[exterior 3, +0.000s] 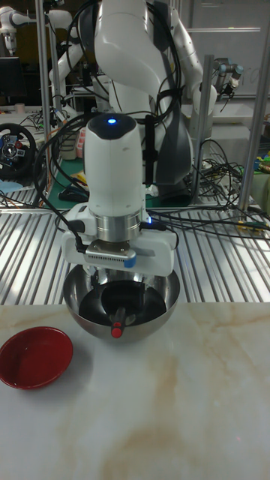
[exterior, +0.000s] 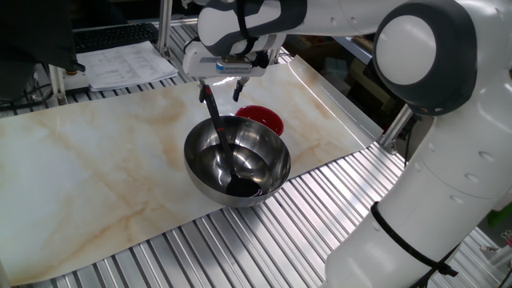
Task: Scoop water with a large spoon from one bowl to another
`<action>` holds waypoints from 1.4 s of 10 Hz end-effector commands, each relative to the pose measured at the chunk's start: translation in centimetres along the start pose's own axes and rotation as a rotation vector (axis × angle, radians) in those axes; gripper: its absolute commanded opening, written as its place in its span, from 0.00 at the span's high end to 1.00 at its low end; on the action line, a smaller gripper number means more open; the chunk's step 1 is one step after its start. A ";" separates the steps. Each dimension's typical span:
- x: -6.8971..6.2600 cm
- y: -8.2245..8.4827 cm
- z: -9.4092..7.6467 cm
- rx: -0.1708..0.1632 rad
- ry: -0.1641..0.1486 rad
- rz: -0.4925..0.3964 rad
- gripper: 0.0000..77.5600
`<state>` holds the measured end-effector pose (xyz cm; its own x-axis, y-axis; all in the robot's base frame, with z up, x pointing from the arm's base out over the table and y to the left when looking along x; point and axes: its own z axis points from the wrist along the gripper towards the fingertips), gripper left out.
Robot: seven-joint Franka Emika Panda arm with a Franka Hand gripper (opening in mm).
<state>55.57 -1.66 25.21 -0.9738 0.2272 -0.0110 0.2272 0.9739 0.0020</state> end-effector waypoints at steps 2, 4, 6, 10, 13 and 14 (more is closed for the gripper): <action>-0.4 0.5 0.7 -0.003 -0.009 0.001 0.00; -0.6 0.5 0.9 -0.003 -0.009 -0.003 0.00; -1.0 0.2 1.6 -0.010 -0.013 -0.012 0.00; -1.0 0.1 3.1 -0.012 -0.027 -0.017 0.00; -1.1 0.1 4.2 -0.015 -0.031 -0.026 0.00; -1.0 0.1 4.7 -0.019 -0.036 -0.027 0.00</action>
<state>56.69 -1.76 21.25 -0.9782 0.2045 -0.0370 0.2041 0.9789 0.0142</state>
